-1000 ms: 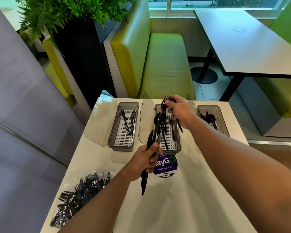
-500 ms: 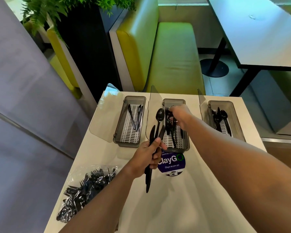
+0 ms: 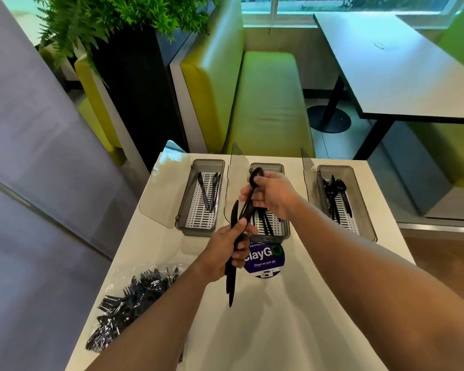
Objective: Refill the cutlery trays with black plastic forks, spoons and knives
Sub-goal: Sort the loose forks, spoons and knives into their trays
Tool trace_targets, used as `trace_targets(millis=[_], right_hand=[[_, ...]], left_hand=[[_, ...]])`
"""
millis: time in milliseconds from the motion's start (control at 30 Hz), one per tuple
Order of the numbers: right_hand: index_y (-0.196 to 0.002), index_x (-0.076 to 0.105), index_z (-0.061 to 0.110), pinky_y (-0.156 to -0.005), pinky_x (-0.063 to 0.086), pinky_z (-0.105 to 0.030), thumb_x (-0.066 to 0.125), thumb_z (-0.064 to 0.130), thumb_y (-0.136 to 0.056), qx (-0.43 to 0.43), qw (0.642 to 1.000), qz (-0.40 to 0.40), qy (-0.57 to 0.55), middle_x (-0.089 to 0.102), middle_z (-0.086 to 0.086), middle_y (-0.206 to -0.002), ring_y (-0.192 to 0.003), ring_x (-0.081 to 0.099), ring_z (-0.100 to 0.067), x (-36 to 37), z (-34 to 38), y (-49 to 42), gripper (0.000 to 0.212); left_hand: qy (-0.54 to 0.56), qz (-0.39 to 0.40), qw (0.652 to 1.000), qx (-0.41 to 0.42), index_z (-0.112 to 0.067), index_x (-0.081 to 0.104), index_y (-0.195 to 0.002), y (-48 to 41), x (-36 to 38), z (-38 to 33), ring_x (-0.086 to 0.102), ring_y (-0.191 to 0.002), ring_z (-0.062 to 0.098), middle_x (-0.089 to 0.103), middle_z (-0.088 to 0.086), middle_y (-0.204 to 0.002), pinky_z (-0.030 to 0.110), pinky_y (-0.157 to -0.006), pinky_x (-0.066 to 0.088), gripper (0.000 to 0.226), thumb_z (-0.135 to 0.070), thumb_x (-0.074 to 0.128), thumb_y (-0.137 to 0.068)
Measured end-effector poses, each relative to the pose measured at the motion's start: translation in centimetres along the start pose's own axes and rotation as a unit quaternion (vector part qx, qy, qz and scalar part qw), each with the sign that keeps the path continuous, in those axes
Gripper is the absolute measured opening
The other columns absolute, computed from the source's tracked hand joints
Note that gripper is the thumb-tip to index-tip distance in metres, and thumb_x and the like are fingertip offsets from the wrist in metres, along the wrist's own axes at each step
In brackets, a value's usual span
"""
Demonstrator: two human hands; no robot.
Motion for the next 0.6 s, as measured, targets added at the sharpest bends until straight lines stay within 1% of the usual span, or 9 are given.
trace_targets(millis=[67,133,200,267,333,400,500,600], right_hand=[[-0.108,0.058,0.009,-0.063,0.059,-0.038,0.035,0.011,-0.109,-0.011,0.997,-0.051,-0.058,0.065,-0.010,-0.073,-0.063,0.069,-0.025,-0.9,0.7,0.3,0.023],[-0.104,0.059,0.010,-0.053,0.053,-0.033,0.035,0.011,-0.109,-0.019,0.992,-0.088,-0.091,0.055,-0.005,-0.066,-0.052,0.056,-0.018,-1.8,1.0,0.6,0.024],[-0.104,0.060,0.011,-0.043,0.040,-0.027,0.037,0.013,-0.109,-0.026,0.992,-0.100,-0.071,0.049,-0.002,-0.063,-0.047,0.042,-0.012,-2.3,1.2,0.7,0.024],[-0.106,0.061,0.012,-0.038,0.031,-0.024,0.039,0.016,-0.108,-0.032,0.993,-0.103,-0.038,0.047,0.000,-0.060,-0.045,0.035,-0.011,-2.7,1.2,1.0,0.023],[-0.110,0.060,0.009,-0.037,0.028,-0.023,0.040,0.020,-0.108,-0.033,0.992,-0.120,-0.017,0.044,0.001,-0.058,-0.043,0.034,-0.010,-3.7,1.2,1.1,0.023],[-0.112,0.061,0.007,-0.036,0.028,-0.024,0.041,0.025,-0.108,-0.030,0.988,-0.151,0.000,0.043,0.002,-0.058,-0.042,0.034,-0.010,-5.4,1.5,1.2,0.026],[-0.106,0.061,0.009,-0.037,0.028,-0.025,0.044,0.030,-0.106,-0.016,0.980,-0.199,0.025,0.043,0.002,-0.058,-0.040,0.035,-0.010,-8.9,2.3,1.3,0.027],[-0.105,0.060,0.009,-0.037,0.031,-0.023,0.048,0.022,-0.104,-0.002,0.968,-0.246,0.038,0.048,0.000,-0.063,-0.044,0.039,-0.010,-13.3,3.1,1.0,0.018]], left_hand=[[0.012,-0.003,1.000,-0.017,-0.009,0.061,-0.109,0.4,0.2,0.3,0.026,-0.050,0.009,0.033,-0.002,-0.064,0.021,-0.043,0.023,0.036,-0.040,0.043,-0.106],[0.030,-0.006,0.999,-0.030,-0.008,0.059,-0.114,0.7,0.3,0.5,0.027,-0.051,0.009,0.035,-0.002,-0.066,0.021,-0.043,0.023,0.034,-0.033,0.038,-0.107],[0.038,-0.015,0.999,-0.029,-0.004,0.058,-0.119,0.8,0.3,0.5,0.030,-0.051,0.010,0.038,0.000,-0.066,0.021,-0.042,0.024,0.033,-0.026,0.035,-0.107],[0.026,-0.024,0.999,-0.019,-0.003,0.057,-0.120,1.0,0.3,0.4,0.032,-0.049,0.010,0.041,0.001,-0.066,0.021,-0.041,0.026,0.034,-0.026,0.035,-0.109],[0.008,-0.023,1.000,-0.008,-0.006,0.057,-0.118,1.2,0.5,0.2,0.033,-0.045,0.010,0.042,0.001,-0.064,0.021,-0.040,0.028,0.032,-0.029,0.036,-0.110],[-0.014,-0.021,1.000,-0.002,-0.008,0.057,-0.114,1.2,0.7,0.0,0.031,-0.043,0.009,0.041,0.000,-0.062,0.020,-0.039,0.028,0.032,-0.033,0.037,-0.109],[-0.039,-0.033,0.999,-0.001,-0.010,0.057,-0.106,0.7,0.9,0.2,0.028,-0.044,0.008,0.037,-0.003,-0.060,0.020,-0.038,0.025,0.032,-0.037,0.040,-0.108],[-0.038,-0.046,0.998,-0.002,-0.011,0.057,-0.100,-0.1,1.6,0.5,0.027,-0.047,0.009,0.036,-0.003,-0.061,0.021,-0.040,0.023,0.029,-0.036,0.043,-0.107]])
Point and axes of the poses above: each hand's wrist, its own y-axis away from the middle knuckle, its own x-axis out of the palm, z = x × y, the point moved 9 cm from there along -y, towards the middle knuckle
